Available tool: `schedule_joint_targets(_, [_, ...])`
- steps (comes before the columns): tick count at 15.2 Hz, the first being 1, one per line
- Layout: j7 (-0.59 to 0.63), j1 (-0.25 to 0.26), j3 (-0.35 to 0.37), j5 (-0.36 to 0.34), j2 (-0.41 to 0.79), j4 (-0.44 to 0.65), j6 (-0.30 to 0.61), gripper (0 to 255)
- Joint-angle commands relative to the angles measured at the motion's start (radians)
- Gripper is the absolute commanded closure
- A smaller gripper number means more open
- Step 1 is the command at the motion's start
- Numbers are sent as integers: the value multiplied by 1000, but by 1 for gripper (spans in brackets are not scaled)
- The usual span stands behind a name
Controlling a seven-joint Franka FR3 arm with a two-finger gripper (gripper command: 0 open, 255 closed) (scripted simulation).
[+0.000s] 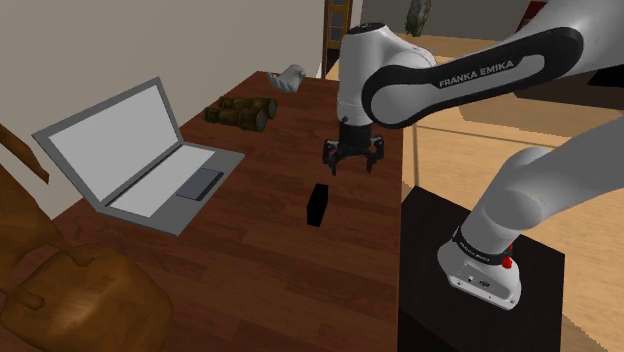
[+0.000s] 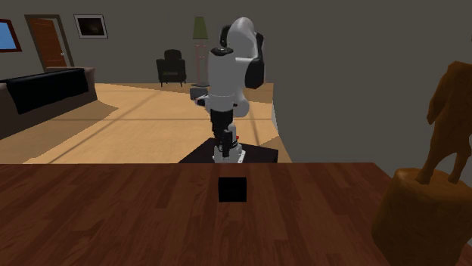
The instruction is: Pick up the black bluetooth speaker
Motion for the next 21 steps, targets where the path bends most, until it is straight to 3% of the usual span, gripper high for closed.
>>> schedule_joint_targets(1, [121, -28, 57, 10, 74, 19, 63, 0])
schedule_joint_targets(4, [297, -80, 138, -5, 195, 54, 156, 0])
schedule_joint_targets(7, [492, -136, 213, -63, 334, 102, 245, 0])
schedule_joint_targets(17, [561, -154, 241, -134, 438, 66, 369, 0])
schedule_joint_targets(18, [562, -154, 242, -135, 440, 67, 370, 255])
schedule_joint_targets(21, [562, -155, 242, -135, 440, 67, 370, 255])
